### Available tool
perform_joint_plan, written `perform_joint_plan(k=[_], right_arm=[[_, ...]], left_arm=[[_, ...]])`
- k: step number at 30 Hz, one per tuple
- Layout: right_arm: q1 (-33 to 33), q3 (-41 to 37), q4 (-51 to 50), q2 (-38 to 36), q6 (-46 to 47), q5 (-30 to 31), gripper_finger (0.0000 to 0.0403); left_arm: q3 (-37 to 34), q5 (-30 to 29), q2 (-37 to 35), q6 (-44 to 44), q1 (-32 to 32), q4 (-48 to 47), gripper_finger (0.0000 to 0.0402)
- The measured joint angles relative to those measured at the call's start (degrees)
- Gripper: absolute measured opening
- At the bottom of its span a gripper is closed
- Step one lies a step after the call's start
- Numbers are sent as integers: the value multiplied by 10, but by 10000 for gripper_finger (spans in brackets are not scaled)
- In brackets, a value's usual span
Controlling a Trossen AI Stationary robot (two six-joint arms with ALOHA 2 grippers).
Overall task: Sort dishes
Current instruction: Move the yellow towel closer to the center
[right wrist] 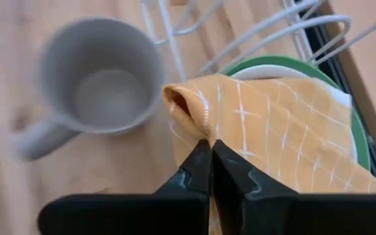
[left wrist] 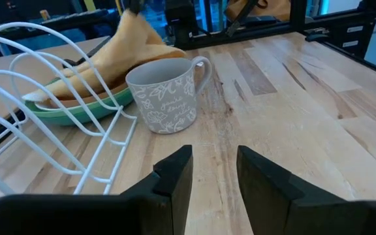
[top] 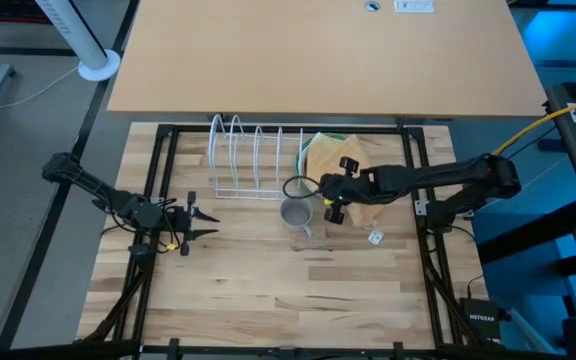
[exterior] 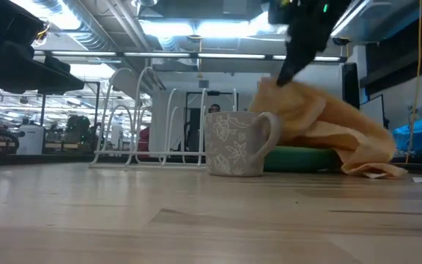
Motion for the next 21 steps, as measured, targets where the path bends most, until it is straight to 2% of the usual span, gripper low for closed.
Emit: perform_joint_plan(k=[5, 10, 16, 21], right_arm=[[73, 82, -88, 0, 42, -1, 6], [145, 135, -111, -1, 132, -3, 4], [215, 144, -121, 4, 233, 4, 3], [242, 144, -148, 44, 273, 16, 4]], left_arm=[[0, 0, 0, 0, 0, 0, 113], [0, 0, 0, 0, 0, 0, 113], [0, 0, 0, 0, 0, 0, 113], [0, 0, 0, 0, 0, 0, 113]])
